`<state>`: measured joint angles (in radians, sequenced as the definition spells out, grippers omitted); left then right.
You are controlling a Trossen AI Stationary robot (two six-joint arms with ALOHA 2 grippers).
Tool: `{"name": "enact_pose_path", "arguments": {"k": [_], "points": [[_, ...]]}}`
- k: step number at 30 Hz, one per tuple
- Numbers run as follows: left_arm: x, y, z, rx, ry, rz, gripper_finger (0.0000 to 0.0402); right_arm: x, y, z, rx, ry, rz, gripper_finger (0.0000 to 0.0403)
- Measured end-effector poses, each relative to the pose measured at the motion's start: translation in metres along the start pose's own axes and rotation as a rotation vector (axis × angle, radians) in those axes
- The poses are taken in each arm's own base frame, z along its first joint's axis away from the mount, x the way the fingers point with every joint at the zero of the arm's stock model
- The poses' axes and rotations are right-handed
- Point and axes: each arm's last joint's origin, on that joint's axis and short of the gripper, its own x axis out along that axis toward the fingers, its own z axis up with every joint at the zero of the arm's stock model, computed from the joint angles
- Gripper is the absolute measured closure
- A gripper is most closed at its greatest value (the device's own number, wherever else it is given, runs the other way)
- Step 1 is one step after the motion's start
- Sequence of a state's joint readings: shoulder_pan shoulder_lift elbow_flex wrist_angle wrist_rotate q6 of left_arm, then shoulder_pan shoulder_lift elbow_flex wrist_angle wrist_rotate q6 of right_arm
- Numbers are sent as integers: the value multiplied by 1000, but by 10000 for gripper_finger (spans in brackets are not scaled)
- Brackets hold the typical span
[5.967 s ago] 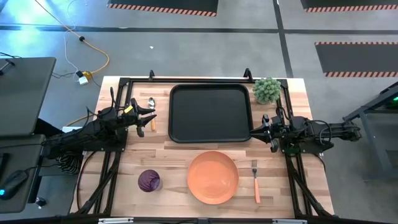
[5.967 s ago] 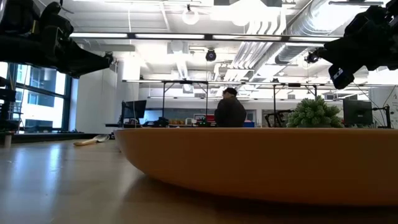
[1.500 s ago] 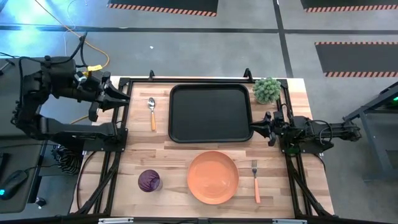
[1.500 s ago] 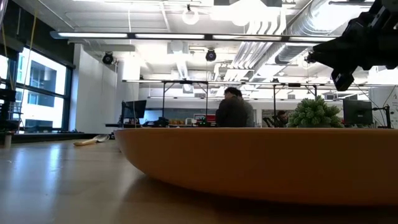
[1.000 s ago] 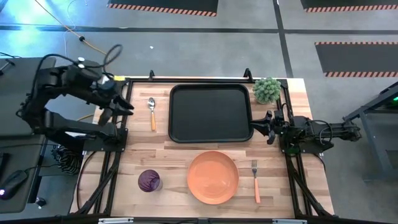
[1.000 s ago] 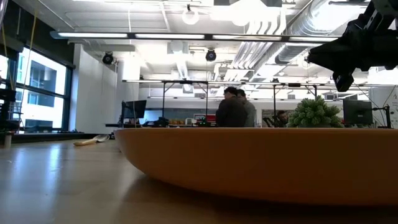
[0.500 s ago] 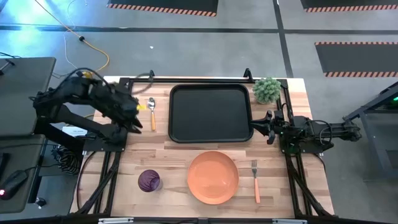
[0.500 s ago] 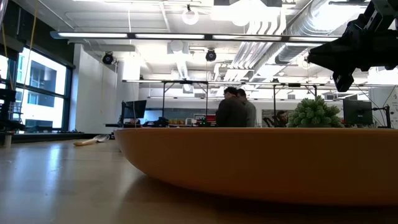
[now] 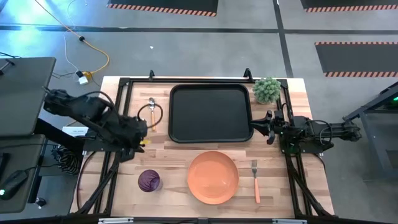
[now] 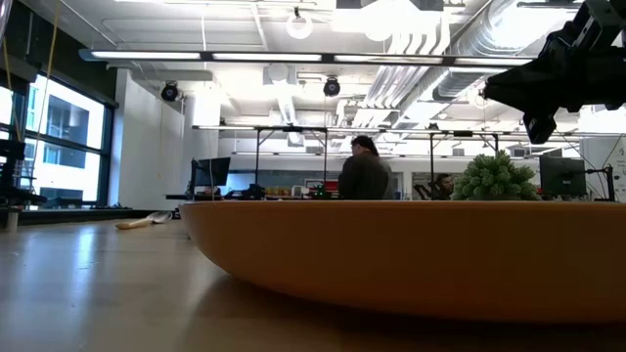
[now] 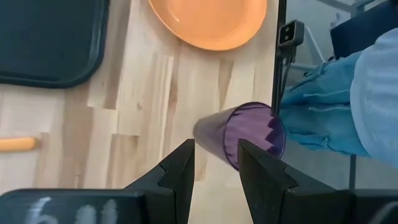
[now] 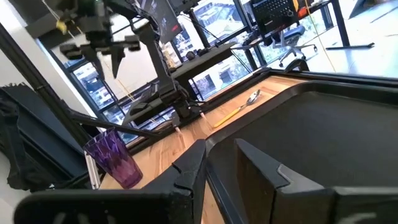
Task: Pick and place plate/cup/fork/spoon on tray
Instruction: Put the purple cup on the black serving tray
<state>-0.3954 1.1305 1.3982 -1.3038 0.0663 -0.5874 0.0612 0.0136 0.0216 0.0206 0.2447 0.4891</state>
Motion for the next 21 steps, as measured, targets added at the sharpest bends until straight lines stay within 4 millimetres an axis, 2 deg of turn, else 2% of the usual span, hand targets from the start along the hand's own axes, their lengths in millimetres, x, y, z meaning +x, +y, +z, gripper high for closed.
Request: {"name": "enact_pose_path", "arguments": {"k": [12, 21], "points": [[47, -30, -1, -17, 129, 37, 291, 0, -2, 1, 28, -38, -58, 327], [69, -47, -2, -29, 165, 75, 291, 0, -1, 1, -6, -37, -58, 327]]}}
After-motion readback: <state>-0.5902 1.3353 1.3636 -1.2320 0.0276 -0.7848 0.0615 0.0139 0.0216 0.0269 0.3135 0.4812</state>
